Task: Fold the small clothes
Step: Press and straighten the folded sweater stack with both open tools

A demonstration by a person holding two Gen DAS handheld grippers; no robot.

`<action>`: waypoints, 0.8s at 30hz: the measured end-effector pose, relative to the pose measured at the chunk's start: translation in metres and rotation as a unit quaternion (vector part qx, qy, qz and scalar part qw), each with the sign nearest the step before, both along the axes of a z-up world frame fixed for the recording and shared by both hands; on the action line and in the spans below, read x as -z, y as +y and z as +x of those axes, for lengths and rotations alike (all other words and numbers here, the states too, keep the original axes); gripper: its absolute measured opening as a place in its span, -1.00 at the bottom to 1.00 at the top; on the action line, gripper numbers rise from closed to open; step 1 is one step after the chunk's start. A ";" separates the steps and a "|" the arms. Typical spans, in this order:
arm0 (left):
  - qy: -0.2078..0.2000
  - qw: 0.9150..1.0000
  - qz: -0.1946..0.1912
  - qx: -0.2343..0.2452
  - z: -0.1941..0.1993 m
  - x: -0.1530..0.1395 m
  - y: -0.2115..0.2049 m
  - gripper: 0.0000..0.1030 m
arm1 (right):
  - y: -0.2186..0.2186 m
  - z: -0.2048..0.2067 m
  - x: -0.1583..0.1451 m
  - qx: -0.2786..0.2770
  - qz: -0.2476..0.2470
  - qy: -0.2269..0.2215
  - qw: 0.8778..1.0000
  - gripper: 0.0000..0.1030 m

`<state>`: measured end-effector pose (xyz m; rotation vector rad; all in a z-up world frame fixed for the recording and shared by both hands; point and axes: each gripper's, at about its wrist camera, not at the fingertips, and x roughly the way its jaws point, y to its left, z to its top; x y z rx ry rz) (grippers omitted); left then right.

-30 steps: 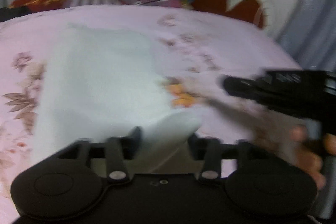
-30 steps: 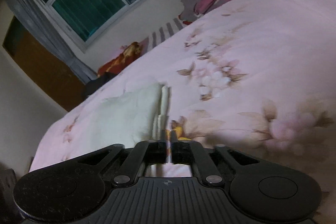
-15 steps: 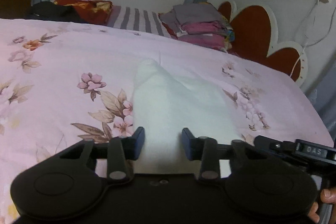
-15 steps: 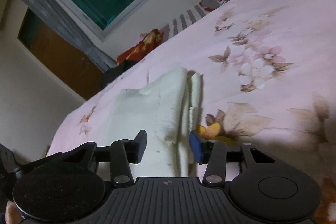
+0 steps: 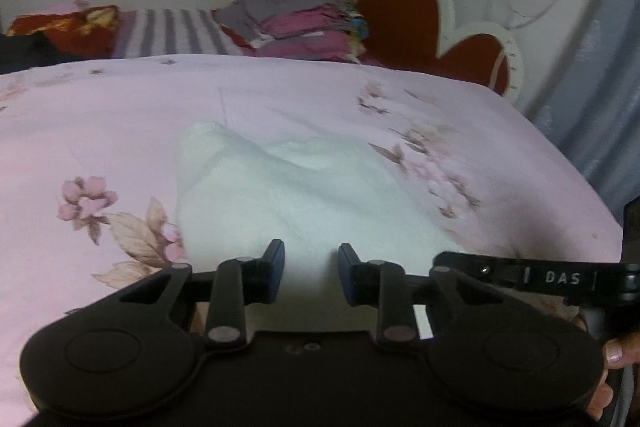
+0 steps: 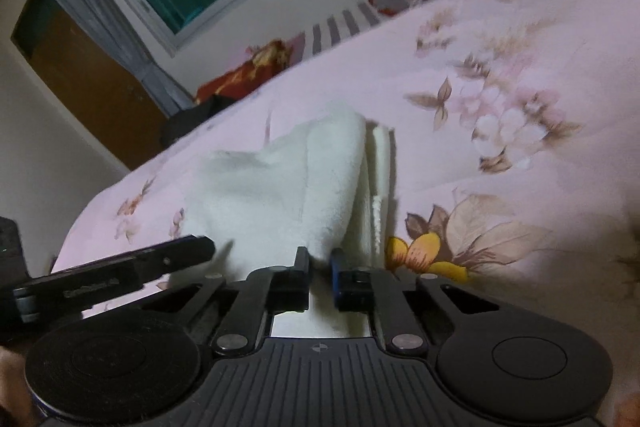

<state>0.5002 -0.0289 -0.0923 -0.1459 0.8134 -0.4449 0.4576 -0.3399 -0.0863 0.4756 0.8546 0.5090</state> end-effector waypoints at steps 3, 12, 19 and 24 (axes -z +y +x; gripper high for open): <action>0.007 0.999 0.006 0.034 -0.001 0.010 -0.007 -0.46 | -0.004 -0.011 0.002 0.012 0.001 0.002 1.000 -0.83; 0.013 0.999 0.002 0.044 0.002 0.004 -0.005 -0.47 | -0.001 -0.008 0.003 0.040 -0.015 0.003 0.999 -0.83; 0.005 0.999 -0.029 0.025 -0.017 0.003 0.014 -0.46 | -0.014 -0.016 -0.005 0.037 0.004 0.012 0.999 -0.76; 0.016 0.998 -0.055 -0.004 -0.067 0.011 0.033 -0.46 | -0.029 -0.052 -0.004 0.024 0.014 0.035 0.999 -0.76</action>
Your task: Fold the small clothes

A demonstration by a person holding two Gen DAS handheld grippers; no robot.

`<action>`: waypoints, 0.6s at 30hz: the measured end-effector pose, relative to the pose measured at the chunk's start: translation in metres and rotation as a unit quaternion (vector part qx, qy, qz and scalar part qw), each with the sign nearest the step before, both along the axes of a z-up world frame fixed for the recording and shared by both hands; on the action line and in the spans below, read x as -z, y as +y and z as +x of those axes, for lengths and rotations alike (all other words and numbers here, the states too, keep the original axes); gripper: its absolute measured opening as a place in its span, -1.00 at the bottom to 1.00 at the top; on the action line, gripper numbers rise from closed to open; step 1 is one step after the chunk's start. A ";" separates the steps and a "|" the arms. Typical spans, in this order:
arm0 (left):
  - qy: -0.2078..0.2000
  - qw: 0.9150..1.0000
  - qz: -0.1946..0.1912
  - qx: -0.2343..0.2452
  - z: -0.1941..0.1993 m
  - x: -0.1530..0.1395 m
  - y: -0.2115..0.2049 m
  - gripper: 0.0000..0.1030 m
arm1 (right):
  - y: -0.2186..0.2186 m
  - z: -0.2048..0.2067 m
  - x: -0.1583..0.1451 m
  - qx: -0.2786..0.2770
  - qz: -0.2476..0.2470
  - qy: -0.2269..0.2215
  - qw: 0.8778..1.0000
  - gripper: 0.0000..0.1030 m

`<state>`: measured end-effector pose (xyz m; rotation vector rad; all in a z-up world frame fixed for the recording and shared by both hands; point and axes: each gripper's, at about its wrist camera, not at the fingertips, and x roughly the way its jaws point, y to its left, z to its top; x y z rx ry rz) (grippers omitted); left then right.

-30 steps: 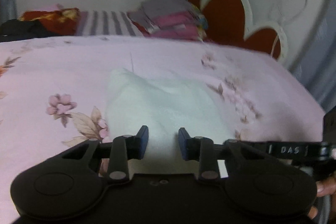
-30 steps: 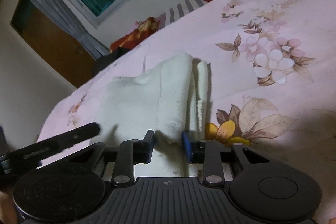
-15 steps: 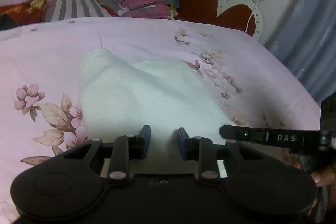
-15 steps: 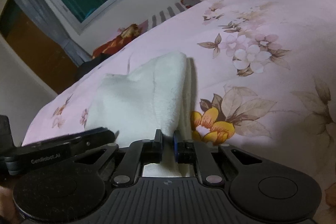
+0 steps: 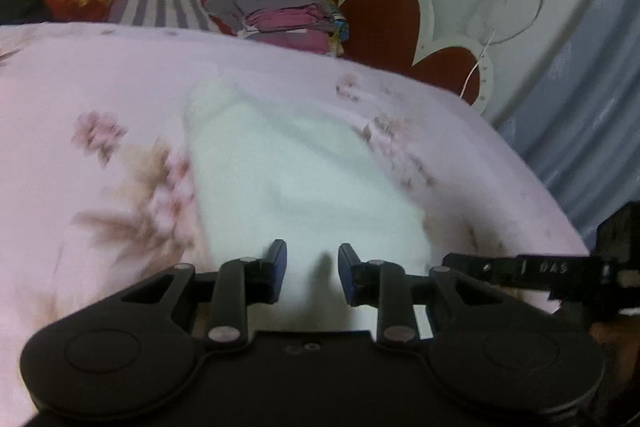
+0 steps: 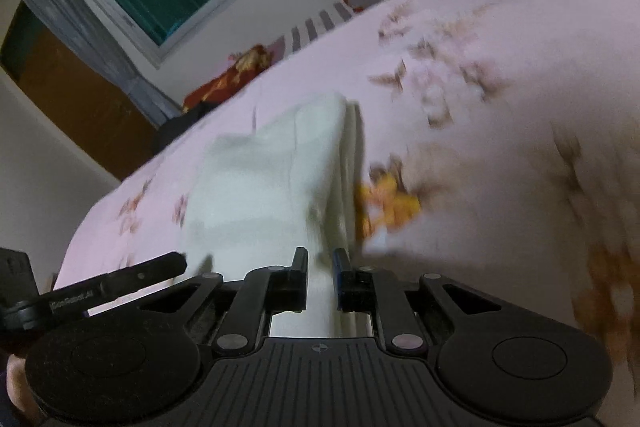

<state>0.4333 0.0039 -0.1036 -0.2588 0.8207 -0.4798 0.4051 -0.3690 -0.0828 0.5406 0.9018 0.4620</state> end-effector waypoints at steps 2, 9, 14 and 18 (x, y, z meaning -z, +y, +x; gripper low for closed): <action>0.012 1.000 0.010 -0.009 -0.012 0.006 0.004 -0.46 | 0.000 -0.013 0.003 -0.004 -0.001 0.009 1.000 -0.76; 0.034 0.999 0.008 -0.034 -0.021 0.013 0.018 -0.38 | 0.009 -0.031 0.007 -0.005 -0.007 0.008 1.000 -0.66; 0.031 0.999 0.008 -0.041 -0.031 0.012 0.020 -0.35 | 0.005 -0.037 0.003 -0.002 -0.009 -0.009 1.000 -0.17; 0.035 0.998 0.013 -0.050 -0.038 0.016 0.019 -0.30 | 0.006 -0.035 0.007 -0.020 -0.003 -0.003 1.000 -0.18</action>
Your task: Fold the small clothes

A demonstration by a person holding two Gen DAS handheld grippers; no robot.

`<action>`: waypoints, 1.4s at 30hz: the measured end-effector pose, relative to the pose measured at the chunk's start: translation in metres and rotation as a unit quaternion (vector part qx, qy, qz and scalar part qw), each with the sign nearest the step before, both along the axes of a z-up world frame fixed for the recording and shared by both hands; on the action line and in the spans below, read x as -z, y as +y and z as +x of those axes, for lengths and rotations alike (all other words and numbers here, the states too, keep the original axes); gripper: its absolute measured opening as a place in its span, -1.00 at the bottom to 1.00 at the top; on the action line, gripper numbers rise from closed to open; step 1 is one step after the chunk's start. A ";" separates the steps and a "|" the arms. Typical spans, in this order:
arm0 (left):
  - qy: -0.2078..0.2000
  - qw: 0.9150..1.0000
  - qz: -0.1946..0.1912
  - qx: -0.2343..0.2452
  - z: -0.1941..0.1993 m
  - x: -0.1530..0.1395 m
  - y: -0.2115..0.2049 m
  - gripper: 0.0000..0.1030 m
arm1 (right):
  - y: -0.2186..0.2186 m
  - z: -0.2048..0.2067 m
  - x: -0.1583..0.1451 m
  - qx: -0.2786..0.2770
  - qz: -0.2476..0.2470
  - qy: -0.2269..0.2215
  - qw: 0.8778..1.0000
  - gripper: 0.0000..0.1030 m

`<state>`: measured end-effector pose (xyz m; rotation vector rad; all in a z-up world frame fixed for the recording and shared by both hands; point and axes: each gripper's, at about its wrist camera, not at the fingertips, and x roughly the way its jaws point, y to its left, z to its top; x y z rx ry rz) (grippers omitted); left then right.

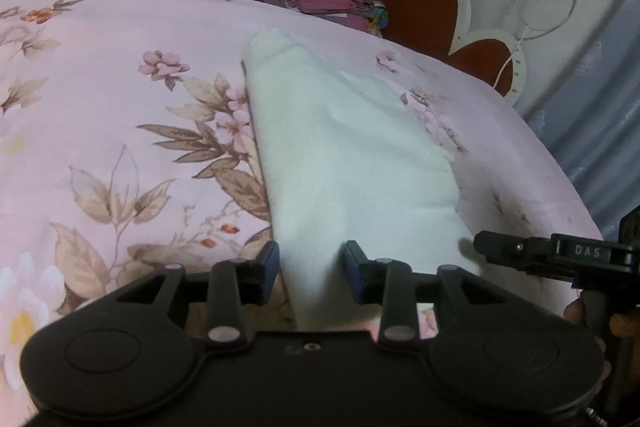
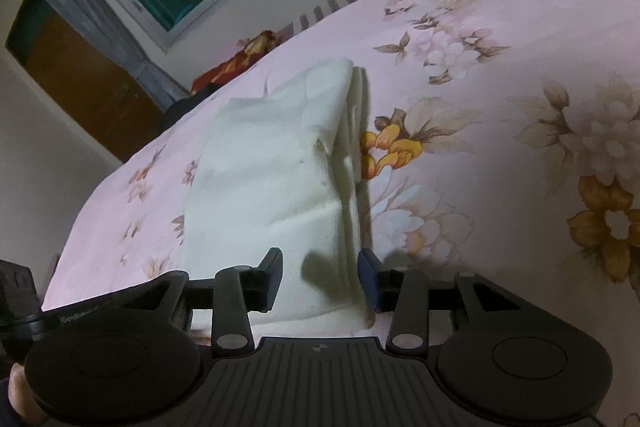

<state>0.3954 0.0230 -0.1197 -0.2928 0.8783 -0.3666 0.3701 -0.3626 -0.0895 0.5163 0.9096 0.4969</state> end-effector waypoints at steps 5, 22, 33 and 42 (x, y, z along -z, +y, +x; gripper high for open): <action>0.016 1.000 -0.002 -0.006 0.004 0.007 0.000 -0.30 | 0.011 0.003 0.008 -0.038 -0.021 0.005 0.999 -0.84; 0.022 1.000 0.015 0.012 -0.007 0.005 -0.008 -0.33 | -0.005 -0.007 0.007 -0.037 -0.035 0.019 0.999 -0.94; -0.095 0.995 0.019 0.010 0.076 -0.036 -0.020 -0.25 | 0.037 0.063 -0.048 -0.017 -0.065 -0.108 0.992 -0.94; -0.059 0.997 0.041 0.038 0.154 0.005 -0.031 -0.24 | 0.067 0.144 0.011 -0.033 -0.134 -0.068 0.988 -0.96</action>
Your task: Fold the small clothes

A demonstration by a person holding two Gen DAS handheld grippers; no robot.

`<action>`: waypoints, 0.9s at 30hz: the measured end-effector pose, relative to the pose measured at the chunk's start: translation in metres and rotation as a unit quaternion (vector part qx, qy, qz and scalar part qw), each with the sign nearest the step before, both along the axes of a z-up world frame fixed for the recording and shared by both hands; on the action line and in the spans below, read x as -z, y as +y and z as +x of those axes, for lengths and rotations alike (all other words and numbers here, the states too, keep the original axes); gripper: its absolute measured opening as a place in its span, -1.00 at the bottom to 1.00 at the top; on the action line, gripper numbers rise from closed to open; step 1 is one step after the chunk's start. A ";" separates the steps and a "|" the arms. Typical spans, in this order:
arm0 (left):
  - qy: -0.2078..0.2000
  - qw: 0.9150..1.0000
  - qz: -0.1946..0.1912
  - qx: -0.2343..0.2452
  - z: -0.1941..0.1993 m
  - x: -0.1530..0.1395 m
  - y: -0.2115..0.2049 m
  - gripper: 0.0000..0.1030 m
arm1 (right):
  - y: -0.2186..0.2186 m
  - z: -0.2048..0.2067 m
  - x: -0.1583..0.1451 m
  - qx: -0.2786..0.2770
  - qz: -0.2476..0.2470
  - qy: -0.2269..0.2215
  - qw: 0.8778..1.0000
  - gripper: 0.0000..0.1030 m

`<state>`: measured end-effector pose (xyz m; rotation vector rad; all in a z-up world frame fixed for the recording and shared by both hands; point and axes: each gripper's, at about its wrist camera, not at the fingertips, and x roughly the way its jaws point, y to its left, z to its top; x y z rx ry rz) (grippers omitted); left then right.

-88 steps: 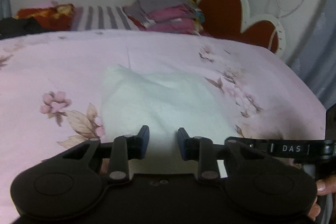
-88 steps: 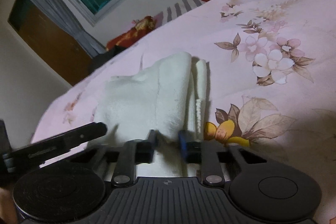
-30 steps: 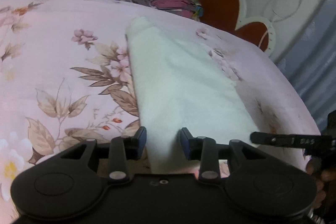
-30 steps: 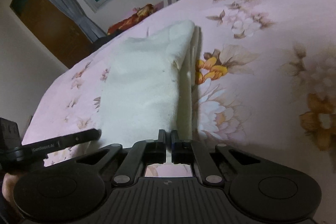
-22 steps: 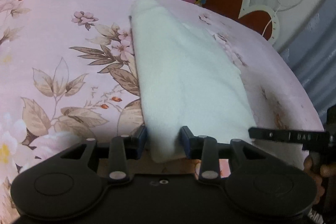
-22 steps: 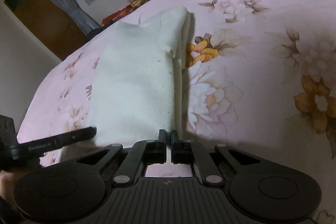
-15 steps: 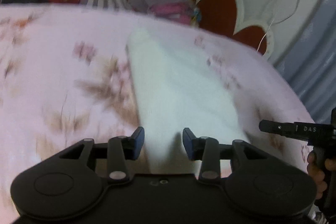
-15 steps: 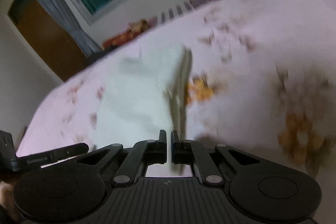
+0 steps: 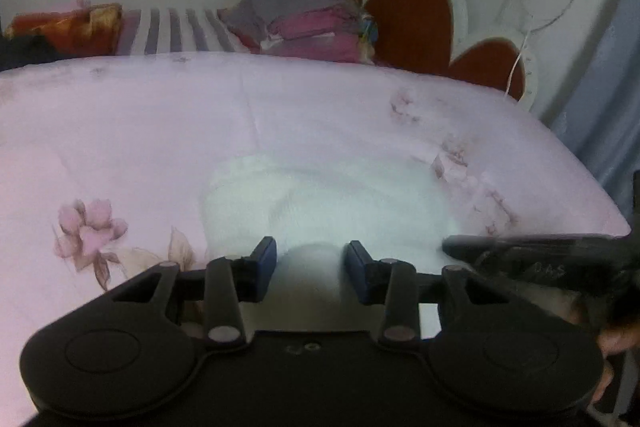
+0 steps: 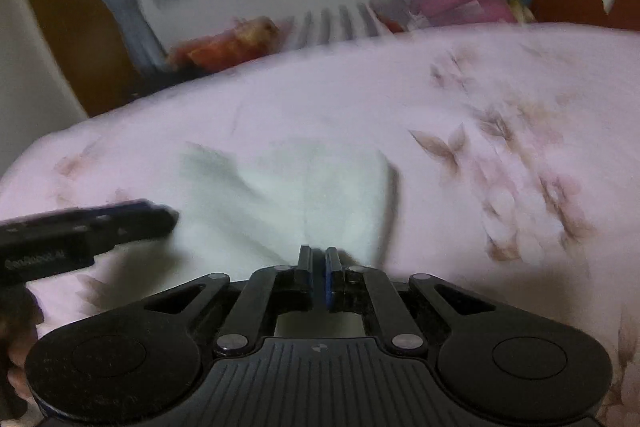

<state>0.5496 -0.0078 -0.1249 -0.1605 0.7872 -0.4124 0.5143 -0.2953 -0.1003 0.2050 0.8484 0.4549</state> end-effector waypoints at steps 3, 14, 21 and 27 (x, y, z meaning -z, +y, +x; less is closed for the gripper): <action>0.009 1.000 0.002 -0.001 0.002 -0.011 0.001 -0.34 | -0.011 0.004 -0.001 -0.002 0.006 0.007 1.000 -0.96; 0.030 0.998 0.041 -0.025 0.039 0.006 -0.011 -0.20 | 0.027 0.043 -0.004 -0.015 -0.058 0.008 0.998 -0.96; 0.016 0.995 0.087 -0.052 0.019 -0.014 -0.011 0.40 | 0.007 0.030 -0.003 0.007 -0.060 -0.012 0.998 -0.95; 0.008 0.994 0.095 -0.049 -0.016 -0.028 -0.015 0.48 | 0.003 -0.012 -0.029 -0.005 -0.023 -0.045 0.999 0.18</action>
